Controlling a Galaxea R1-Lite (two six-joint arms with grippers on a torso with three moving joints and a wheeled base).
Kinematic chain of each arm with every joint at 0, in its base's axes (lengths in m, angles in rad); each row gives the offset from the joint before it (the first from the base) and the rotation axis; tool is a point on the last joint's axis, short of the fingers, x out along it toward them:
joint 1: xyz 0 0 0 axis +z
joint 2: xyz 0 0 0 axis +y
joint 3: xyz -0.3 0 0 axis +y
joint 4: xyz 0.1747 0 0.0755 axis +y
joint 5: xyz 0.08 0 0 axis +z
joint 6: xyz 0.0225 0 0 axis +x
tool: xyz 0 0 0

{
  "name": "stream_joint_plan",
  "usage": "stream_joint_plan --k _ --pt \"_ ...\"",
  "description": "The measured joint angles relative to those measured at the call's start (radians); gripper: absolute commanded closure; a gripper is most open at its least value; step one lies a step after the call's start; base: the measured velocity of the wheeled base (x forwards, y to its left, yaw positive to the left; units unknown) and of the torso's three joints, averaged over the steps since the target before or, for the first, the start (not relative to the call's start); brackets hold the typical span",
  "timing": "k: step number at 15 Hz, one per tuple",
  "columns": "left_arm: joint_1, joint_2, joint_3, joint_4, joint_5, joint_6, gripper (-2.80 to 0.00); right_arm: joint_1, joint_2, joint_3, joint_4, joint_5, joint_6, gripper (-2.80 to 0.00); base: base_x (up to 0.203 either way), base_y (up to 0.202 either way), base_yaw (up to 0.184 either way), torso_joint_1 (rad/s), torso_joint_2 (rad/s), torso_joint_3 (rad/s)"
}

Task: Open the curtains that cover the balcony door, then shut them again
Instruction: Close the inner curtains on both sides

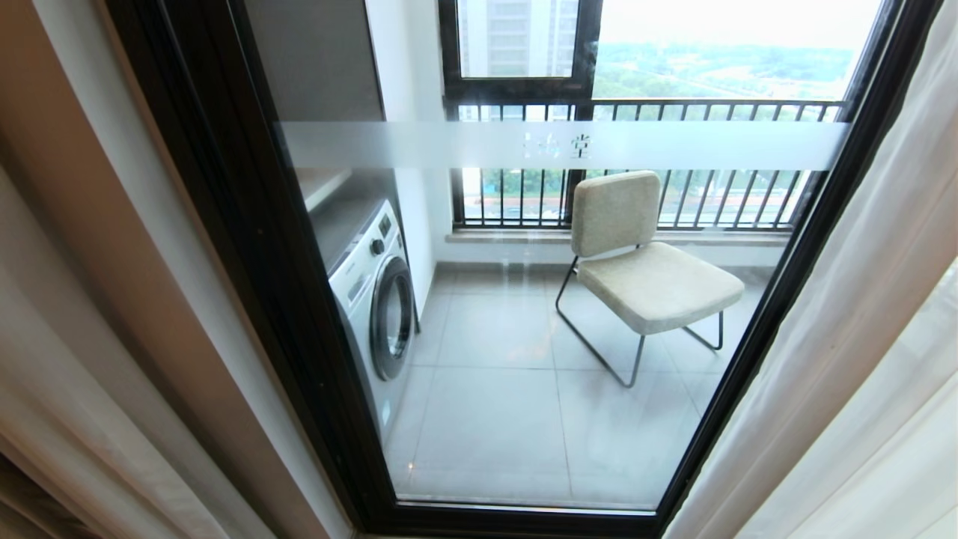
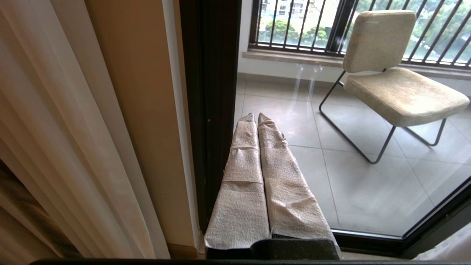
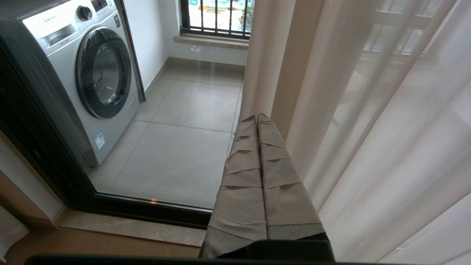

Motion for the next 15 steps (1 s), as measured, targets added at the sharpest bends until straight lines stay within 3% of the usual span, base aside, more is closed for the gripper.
stream_joint_plan --k 15 --pt "0.000 0.000 0.000 -0.001 -0.001 0.004 0.00 0.000 0.000 0.000 0.000 0.000 0.000 0.00 0.000 0.000 0.000 0.000 0.00 0.000"
